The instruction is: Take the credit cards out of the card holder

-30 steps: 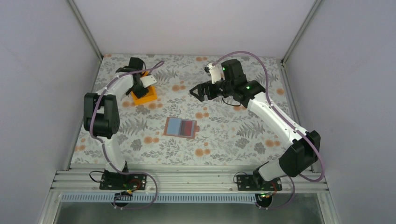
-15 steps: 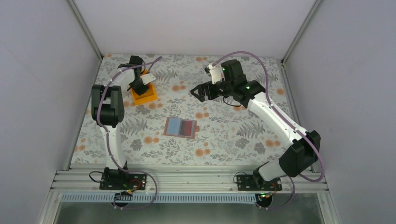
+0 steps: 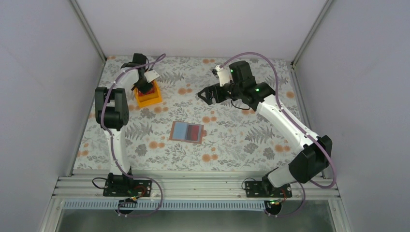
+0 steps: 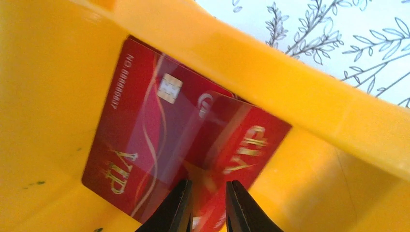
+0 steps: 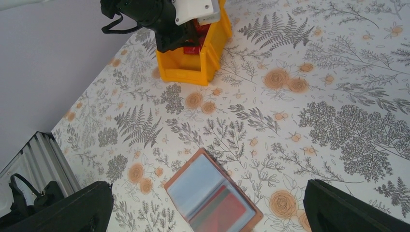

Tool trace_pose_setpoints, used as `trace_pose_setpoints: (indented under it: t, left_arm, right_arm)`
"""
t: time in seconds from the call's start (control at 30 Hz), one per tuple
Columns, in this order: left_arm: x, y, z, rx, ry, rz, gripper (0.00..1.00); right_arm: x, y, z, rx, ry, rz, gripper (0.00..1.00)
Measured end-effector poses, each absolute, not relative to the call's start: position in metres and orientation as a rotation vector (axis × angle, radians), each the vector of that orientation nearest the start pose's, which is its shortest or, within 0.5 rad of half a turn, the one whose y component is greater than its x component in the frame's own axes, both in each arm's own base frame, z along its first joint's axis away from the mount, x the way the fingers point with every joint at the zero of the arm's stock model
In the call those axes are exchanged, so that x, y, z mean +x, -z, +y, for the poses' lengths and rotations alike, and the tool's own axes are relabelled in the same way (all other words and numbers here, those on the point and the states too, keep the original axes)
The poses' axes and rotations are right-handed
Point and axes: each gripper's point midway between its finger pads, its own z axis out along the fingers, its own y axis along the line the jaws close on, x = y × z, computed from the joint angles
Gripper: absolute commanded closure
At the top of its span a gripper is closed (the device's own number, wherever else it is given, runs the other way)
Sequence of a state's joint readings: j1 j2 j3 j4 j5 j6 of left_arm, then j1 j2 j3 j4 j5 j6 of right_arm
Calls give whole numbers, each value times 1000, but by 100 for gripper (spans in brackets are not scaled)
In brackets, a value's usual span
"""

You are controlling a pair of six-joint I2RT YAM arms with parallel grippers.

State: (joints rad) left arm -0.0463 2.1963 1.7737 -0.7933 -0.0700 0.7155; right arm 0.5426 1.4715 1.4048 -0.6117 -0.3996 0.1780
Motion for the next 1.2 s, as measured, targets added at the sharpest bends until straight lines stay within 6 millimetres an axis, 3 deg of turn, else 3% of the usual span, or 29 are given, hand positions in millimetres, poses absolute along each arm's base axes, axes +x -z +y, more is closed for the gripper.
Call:
trace_pose_setpoints:
  t: [0.43, 0.6, 0.67, 0.73, 0.8, 0.9, 0.97, 1.03, 1.1, 1.2]
  left_arm:
    - [540, -96, -4, 951, -307, 2511, 80]
    - [535, -97, -10, 931, -242, 2522, 79]
    - [529, -108, -15, 912, -200, 2511, 77]
    - [517, -131, -22, 891, -152, 2477, 74]
    - [500, -167, -32, 876, -111, 2409, 71]
    - [464, -217, -56, 899, -59, 2291, 67]
    - [431, -229, -83, 966, 7, 2228, 64]
    - [395, -215, -106, 1051, 84, 2221, 61]
    - [360, -176, -122, 1140, 170, 2280, 60]
    - [315, -113, -122, 1217, 253, 2425, 58]
  right_arm:
    - [328, -275, 275, -640, -817, 2231, 0]
    - [328, -274, 274, -636, -814, 2236, 0]
    - [328, -274, 274, -626, -819, 2241, 5]
    - [327, -272, 277, -608, -852, 2246, 13]
    - [322, -259, 283, -595, -913, 2273, 20]
    - [312, -217, 291, -571, -971, 2386, 27]
    - [302, -179, 297, -549, -986, 2498, 31]
    - [288, -145, 304, -541, -995, 2597, 35]
    - [272, -119, 308, -525, -1006, 2680, 38]
    - [257, -98, 314, -506, -1023, 2747, 42]
